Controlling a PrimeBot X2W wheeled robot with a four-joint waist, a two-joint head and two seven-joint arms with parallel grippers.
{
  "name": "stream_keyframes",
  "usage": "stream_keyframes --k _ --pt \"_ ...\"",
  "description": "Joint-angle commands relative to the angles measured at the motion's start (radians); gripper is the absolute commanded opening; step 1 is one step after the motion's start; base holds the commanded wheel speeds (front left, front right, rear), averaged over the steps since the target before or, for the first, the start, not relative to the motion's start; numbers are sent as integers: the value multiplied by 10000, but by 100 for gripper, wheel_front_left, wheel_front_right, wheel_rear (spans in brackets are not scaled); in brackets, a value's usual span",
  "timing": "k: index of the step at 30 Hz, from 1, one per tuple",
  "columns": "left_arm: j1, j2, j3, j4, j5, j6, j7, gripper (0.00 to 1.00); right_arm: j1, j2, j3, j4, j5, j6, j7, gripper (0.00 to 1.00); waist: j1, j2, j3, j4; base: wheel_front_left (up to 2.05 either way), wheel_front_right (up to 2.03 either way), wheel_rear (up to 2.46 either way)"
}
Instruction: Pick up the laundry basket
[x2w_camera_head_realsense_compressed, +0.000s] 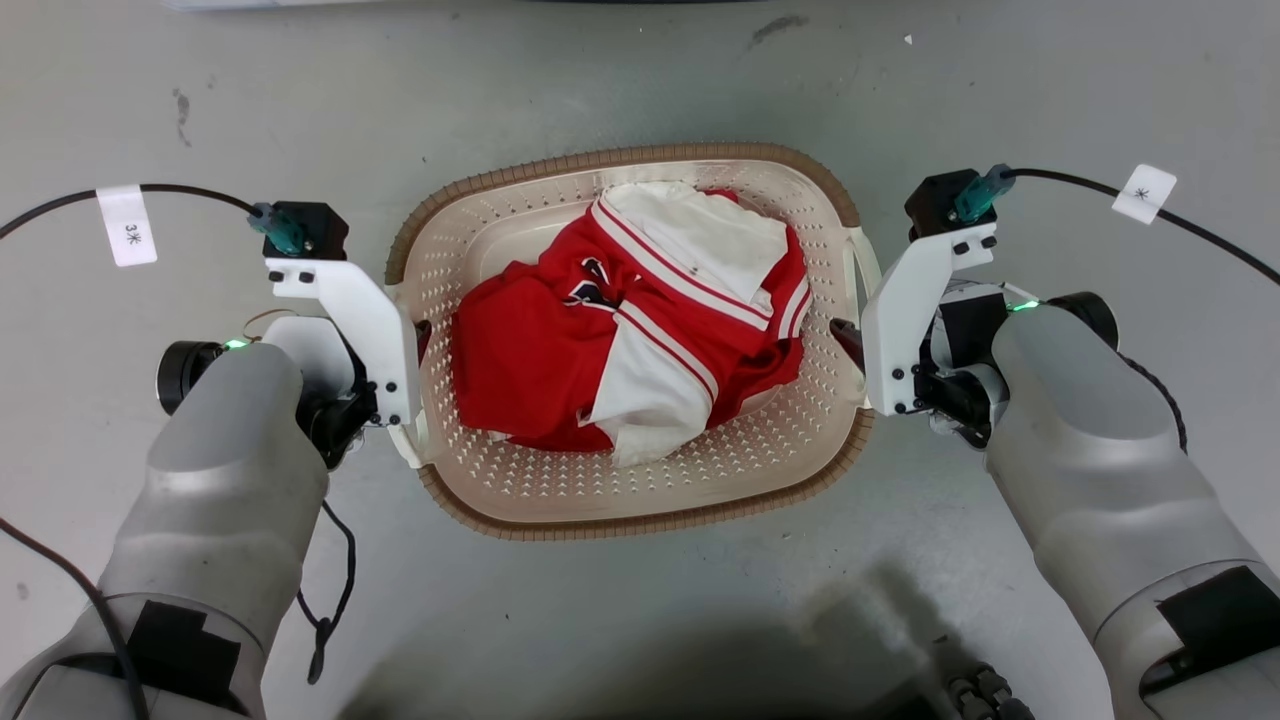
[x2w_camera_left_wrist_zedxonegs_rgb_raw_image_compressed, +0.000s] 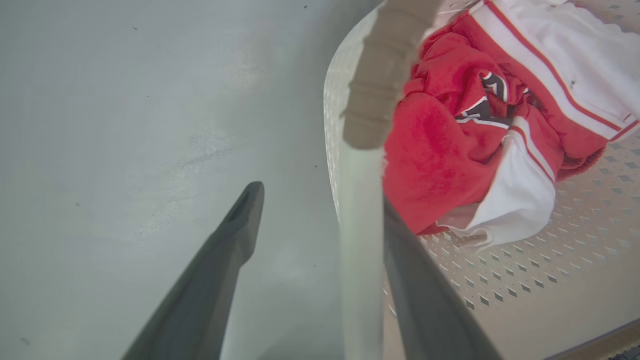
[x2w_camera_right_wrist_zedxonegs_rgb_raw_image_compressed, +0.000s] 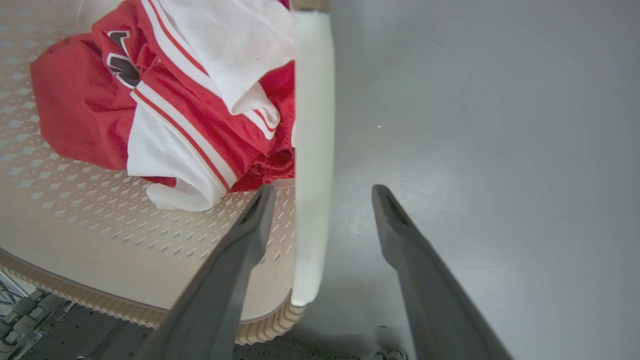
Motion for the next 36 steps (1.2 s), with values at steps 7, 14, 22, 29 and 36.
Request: stream_keyframes --k 7,14,22,29,36 --pt "-447 -111 -341 421 -202 -18 -246 100 -276 19 568 285 852 -7 -169 100 -1 0 386 -16 0 0 0" --pt "-646 -228 -443 636 -484 -18 -587 0 -490 21 993 535 1351 -7 -278 0 -1 0 550 -16 0 0 0" --pt "-639 -317 -720 843 -881 -1 -431 0 -582 1 1446 830 1911 -7 -233 0 -1 0 492 21 0 0 0" --pt "-572 -369 -909 921 -1113 -1 -137 0 -592 -7 1730 986 2156 -7 -8 0 -1 0 169 46 0 0 0" --pt "-465 -479 -1152 990 -1406 -5 703 0 -536 -7 1967 1107 2525 -5 795 0 -1 0 -555 62 0 0 0"
